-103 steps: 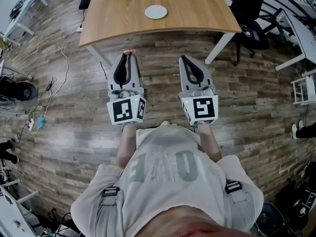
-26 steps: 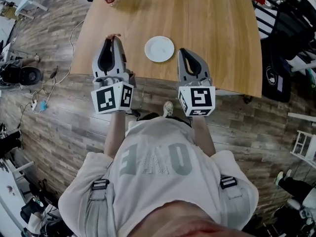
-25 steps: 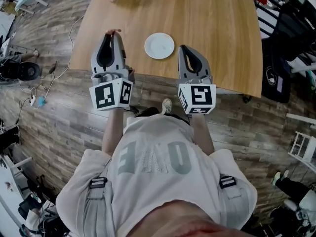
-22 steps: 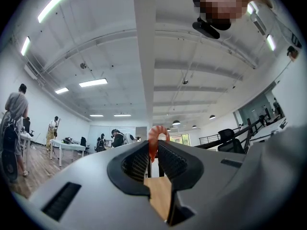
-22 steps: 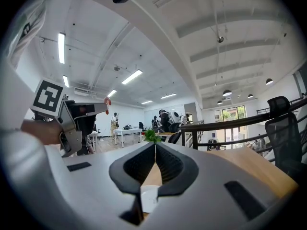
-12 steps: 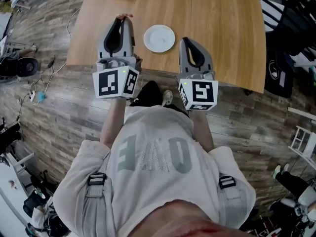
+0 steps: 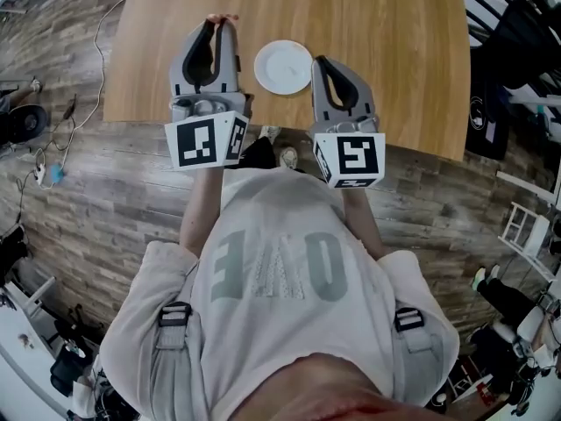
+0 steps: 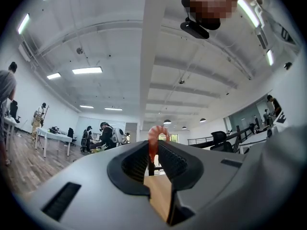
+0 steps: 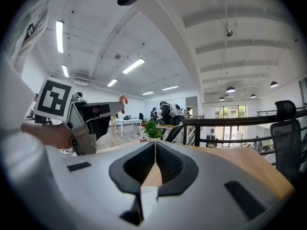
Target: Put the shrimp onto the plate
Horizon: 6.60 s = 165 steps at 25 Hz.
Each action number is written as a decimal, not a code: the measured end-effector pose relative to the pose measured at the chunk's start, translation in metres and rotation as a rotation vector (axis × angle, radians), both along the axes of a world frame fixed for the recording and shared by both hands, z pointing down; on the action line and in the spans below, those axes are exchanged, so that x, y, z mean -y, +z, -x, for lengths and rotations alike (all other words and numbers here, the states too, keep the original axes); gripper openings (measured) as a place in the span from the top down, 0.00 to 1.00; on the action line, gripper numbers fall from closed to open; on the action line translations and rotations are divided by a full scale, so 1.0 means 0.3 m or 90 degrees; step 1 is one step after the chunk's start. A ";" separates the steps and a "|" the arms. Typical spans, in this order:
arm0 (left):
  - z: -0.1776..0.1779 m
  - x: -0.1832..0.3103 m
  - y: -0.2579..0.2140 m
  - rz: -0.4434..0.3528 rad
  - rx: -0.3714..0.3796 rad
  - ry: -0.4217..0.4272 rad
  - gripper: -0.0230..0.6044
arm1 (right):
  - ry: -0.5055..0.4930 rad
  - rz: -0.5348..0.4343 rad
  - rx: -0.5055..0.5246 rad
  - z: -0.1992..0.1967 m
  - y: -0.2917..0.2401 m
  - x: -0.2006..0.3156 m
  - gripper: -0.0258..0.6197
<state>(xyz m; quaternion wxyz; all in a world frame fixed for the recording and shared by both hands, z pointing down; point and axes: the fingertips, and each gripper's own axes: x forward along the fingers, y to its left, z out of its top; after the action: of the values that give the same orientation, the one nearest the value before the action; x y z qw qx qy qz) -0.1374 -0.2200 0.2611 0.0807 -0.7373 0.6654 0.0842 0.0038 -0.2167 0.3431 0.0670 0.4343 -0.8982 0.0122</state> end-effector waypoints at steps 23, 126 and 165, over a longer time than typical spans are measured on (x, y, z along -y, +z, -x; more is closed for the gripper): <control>-0.014 0.334 0.086 0.041 -0.006 0.090 0.86 | 0.067 0.026 -0.057 0.018 0.029 0.344 0.93; -0.255 0.438 0.647 0.489 0.012 0.215 0.87 | 0.009 0.048 -0.076 -0.033 0.096 0.455 0.93; -0.087 0.354 -0.051 -0.034 0.041 0.046 0.95 | -0.014 -0.061 -0.017 0.034 -0.055 0.411 0.93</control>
<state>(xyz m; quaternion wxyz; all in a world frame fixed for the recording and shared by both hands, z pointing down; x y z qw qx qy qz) -0.1114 -0.3261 0.2457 0.1191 -0.7606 0.6331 0.0810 -0.0062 -0.3400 0.3266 0.0583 0.4276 -0.9013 -0.0375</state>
